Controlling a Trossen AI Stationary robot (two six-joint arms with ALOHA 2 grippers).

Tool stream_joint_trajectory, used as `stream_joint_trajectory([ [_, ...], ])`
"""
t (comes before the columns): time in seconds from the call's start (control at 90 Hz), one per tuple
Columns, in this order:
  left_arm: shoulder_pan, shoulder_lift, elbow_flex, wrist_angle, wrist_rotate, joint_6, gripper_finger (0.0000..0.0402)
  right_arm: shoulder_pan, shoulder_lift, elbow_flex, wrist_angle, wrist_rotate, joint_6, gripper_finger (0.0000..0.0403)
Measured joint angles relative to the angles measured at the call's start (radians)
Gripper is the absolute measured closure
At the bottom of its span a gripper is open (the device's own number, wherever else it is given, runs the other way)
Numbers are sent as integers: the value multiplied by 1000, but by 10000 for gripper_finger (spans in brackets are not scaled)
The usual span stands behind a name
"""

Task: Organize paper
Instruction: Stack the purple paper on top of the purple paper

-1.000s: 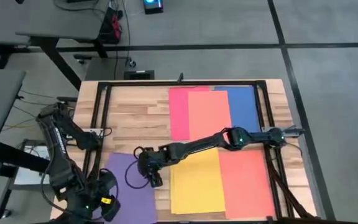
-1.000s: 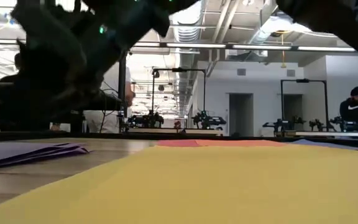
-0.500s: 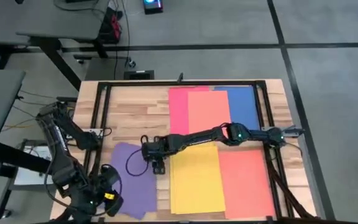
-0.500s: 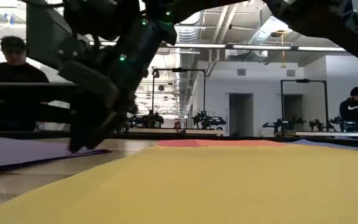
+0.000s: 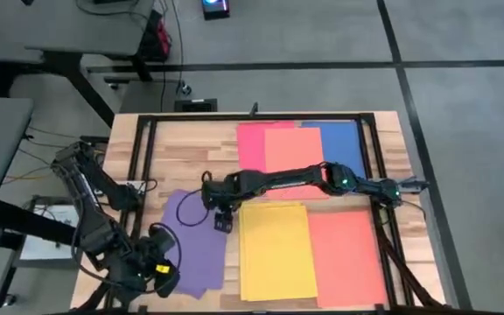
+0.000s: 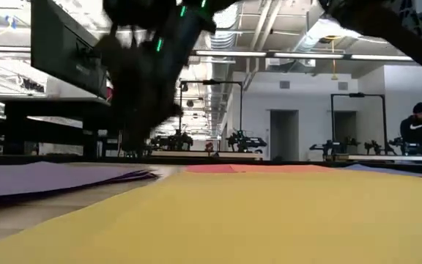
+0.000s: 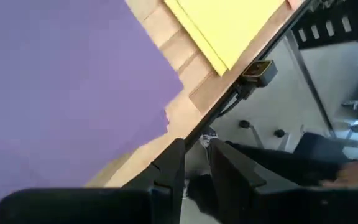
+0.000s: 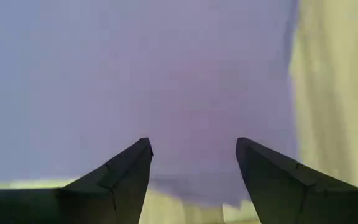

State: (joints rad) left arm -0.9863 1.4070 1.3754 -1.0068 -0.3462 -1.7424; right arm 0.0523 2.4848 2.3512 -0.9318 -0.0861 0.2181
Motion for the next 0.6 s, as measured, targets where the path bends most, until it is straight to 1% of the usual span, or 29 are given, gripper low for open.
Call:
stream_joint_trajectory([
  [0.056,-7,12,-2,11,16,64,343,-19,-32,7,10,-2,-27,176],
  [0.1,-9,30,-9,20,50,120,343,-41,-42,8,10,-2,-39,176],
  [0.156,-16,59,-22,32,95,197,343,-67,-36,7,7,-4,-39,177],
  [0.211,-21,93,-31,50,156,261,346,-95,-15,1,-1,-29,-39,179],
  [0.267,-22,129,-34,70,199,295,357,-115,5,-2,1,-52,-24,185],
  [0.322,-21,174,-35,87,218,297,377,-128,14,-4,12,-65,-4,194],
  [0.389,-20,229,-36,96,222,233,395,-138,23,-4,20,-71,16,208],
  [0.522,-23,316,-36,90,183,25,398,-140,49,-29,24,-73,18,244],
  [0.6,-24,348,-37,83,166,-92,401,-133,50,-44,75,-73,15,269],
])
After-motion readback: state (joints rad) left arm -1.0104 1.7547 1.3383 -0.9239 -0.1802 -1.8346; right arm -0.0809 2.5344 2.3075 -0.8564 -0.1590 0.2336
